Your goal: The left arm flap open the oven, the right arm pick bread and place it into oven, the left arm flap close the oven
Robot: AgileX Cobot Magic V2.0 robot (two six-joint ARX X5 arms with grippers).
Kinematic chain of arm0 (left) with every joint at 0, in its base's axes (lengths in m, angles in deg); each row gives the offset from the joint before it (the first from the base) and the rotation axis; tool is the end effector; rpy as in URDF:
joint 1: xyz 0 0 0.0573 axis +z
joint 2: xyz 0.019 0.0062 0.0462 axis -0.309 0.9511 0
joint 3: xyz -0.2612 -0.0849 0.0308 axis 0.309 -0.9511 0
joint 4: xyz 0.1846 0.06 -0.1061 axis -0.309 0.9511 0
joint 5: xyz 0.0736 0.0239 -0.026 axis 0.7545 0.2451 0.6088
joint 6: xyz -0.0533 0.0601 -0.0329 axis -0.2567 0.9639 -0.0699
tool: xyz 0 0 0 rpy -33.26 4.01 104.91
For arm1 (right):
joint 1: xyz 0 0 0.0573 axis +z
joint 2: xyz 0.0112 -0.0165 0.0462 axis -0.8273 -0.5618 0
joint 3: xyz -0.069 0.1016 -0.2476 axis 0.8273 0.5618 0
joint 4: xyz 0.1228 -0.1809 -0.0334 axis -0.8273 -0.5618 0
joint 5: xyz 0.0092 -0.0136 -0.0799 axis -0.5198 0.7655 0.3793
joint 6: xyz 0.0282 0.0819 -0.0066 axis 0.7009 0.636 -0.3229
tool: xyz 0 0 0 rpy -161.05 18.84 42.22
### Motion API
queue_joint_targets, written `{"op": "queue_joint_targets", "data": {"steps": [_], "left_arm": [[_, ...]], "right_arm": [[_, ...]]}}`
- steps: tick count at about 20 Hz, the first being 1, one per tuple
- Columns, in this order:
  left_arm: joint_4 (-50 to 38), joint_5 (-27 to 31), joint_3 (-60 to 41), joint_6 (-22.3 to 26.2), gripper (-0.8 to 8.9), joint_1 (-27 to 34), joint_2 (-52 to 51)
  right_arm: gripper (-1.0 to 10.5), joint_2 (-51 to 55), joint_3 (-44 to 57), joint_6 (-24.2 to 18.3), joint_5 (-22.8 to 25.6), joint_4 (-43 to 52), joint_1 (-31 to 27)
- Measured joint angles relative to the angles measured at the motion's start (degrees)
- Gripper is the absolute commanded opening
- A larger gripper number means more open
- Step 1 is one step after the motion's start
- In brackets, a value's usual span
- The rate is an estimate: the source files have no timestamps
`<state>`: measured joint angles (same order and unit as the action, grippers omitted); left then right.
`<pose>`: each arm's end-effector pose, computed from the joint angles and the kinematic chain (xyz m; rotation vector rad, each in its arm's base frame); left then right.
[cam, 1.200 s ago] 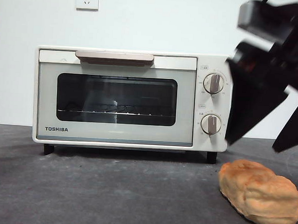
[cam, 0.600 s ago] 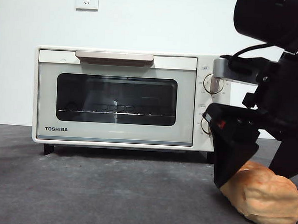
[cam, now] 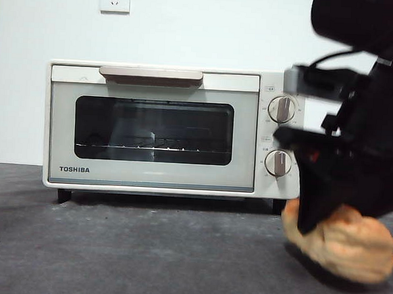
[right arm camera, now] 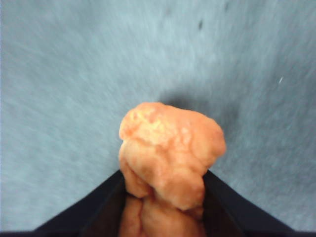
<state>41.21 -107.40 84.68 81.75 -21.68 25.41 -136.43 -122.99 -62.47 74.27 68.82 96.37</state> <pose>0.0857 -0.0338 0.2849 -0.1637 0.6132 -0.4220 0.1714 0.1386 0.1657 -0.0292 1.0187 0.3744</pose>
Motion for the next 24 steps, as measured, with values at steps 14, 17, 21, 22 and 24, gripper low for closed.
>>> {"op": "queue_joint_targets", "data": {"steps": [14,17,21,22,24], "left_arm": [[-25.18,0.37,4.92,-5.92,0.16,-13.60,18.91],[-30.60,1.95,8.20,-5.95,0.16,-15.80,26.27],[-32.85,4.59,12.41,-5.81,0.16,-18.05,35.23],[-33.29,4.68,13.14,-5.57,0.16,-18.53,37.18],[-33.57,5.44,14.62,-4.94,0.16,-19.50,40.68]], "right_arm": [[1.9,19.96,-7.28,-0.68,-0.02,-12.20,0.00],[1.9,21.99,-9.18,-1.62,-0.02,-14.10,0.00],[1.9,24.00,-9.57,-2.03,0.00,-14.60,0.00],[1.9,24.26,-9.60,-2.03,0.00,-14.60,0.00],[1.9,24.48,-9.60,-2.03,0.00,-14.62,0.00]]}}
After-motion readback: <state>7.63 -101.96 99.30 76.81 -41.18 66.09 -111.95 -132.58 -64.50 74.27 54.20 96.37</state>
